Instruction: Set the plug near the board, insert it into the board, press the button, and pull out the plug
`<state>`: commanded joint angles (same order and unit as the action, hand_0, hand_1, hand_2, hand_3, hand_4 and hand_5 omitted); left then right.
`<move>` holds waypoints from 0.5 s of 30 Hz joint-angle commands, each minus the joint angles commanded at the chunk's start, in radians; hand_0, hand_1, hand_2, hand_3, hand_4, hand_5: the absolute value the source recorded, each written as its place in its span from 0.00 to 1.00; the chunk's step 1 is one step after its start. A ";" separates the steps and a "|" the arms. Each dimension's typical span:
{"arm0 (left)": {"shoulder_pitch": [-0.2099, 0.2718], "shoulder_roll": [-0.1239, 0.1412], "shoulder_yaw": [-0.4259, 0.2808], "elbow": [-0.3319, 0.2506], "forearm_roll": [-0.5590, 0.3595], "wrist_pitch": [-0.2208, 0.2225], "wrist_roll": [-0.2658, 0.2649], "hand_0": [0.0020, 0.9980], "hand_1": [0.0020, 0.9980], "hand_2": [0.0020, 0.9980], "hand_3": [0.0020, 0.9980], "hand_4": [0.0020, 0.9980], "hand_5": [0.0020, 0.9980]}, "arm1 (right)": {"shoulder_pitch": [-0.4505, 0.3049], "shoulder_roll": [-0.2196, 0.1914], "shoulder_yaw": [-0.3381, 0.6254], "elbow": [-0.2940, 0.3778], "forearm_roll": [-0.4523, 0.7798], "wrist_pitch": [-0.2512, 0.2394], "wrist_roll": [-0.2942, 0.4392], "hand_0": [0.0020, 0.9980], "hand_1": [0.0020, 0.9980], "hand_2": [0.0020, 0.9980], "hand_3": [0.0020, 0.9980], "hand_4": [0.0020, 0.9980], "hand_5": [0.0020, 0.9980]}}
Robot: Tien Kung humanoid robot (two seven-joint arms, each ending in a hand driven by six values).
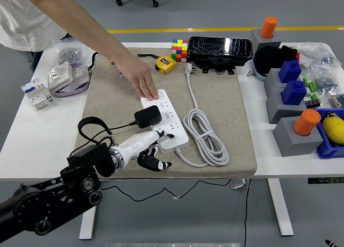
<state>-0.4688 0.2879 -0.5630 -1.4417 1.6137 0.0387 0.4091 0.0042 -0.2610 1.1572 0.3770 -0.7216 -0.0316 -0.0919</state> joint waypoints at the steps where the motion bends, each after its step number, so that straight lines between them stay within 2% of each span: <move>1: -0.001 -0.001 0.000 0.002 0.001 -0.001 0.002 0.07 0.06 0.12 0.85 0.77 0.20 | 0.000 0.000 0.000 -0.001 0.000 0.000 0.000 0.54 0.64 0.65 0.56 0.90 0.42; 10: -0.005 -0.005 0.008 0.024 0.007 -0.018 0.028 0.07 0.06 0.12 0.83 0.77 0.20 | 0.001 0.000 0.004 0.000 -0.001 0.000 0.000 0.54 0.64 0.65 0.56 0.90 0.42; 15: -0.002 -0.006 -0.001 0.015 -0.014 -0.006 0.008 0.07 0.06 0.12 0.82 0.77 0.19 | 0.000 0.001 0.004 -0.001 -0.001 0.000 0.000 0.54 0.64 0.66 0.56 0.90 0.42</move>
<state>-0.4709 0.2816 -0.5641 -1.4269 1.5995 0.0331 0.4170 0.0043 -0.2602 1.1615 0.3760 -0.7225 -0.0318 -0.0918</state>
